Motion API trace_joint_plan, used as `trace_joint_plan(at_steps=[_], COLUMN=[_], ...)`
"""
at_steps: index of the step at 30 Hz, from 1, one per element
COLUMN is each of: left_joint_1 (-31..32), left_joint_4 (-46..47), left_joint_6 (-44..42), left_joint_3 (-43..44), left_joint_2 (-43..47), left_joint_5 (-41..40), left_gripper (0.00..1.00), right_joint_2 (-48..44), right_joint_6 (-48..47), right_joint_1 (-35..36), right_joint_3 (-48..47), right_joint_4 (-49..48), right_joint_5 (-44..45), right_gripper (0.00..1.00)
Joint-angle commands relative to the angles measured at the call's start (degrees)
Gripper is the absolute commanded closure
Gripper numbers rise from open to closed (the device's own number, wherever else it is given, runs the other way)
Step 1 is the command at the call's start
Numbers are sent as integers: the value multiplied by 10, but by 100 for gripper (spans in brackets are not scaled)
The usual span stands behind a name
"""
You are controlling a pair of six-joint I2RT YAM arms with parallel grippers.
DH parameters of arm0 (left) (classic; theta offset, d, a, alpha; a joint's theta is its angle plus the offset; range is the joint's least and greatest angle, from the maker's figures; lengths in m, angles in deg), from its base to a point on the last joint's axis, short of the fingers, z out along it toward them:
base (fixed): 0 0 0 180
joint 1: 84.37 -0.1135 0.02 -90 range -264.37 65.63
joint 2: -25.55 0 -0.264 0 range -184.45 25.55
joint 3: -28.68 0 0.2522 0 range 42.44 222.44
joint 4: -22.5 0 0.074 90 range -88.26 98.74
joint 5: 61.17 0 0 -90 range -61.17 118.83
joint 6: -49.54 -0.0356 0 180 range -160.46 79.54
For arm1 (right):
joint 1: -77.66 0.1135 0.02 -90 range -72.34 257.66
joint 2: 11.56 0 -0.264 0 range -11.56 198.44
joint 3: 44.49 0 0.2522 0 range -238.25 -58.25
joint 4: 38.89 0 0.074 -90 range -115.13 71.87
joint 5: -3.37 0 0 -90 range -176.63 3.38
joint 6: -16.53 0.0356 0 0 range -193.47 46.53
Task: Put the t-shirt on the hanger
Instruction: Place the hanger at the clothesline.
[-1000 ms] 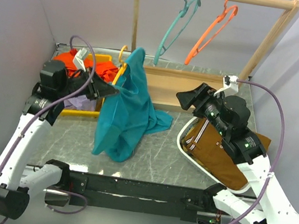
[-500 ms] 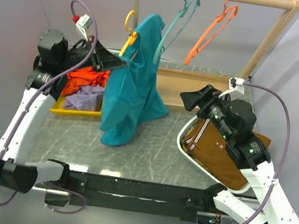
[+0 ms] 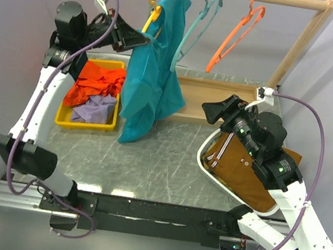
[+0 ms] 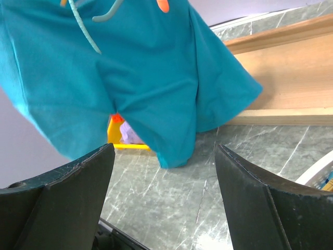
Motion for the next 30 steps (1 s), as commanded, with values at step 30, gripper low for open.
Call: trace_joint_plan(at_steps=[30], left_joint_1=[44], left_joint_4=[28], left_joint_6=[54], left_joint_3=[217], left_joint_2=[-178], left_joint_5=[-95], left_gripper=[99], right_joint_2=[-16], right_joint_6=[-2], right_joint_1=[2], right_joint_3=[23], right_joint_4=[-26], right_joint_5=[2], right_gripper=[15])
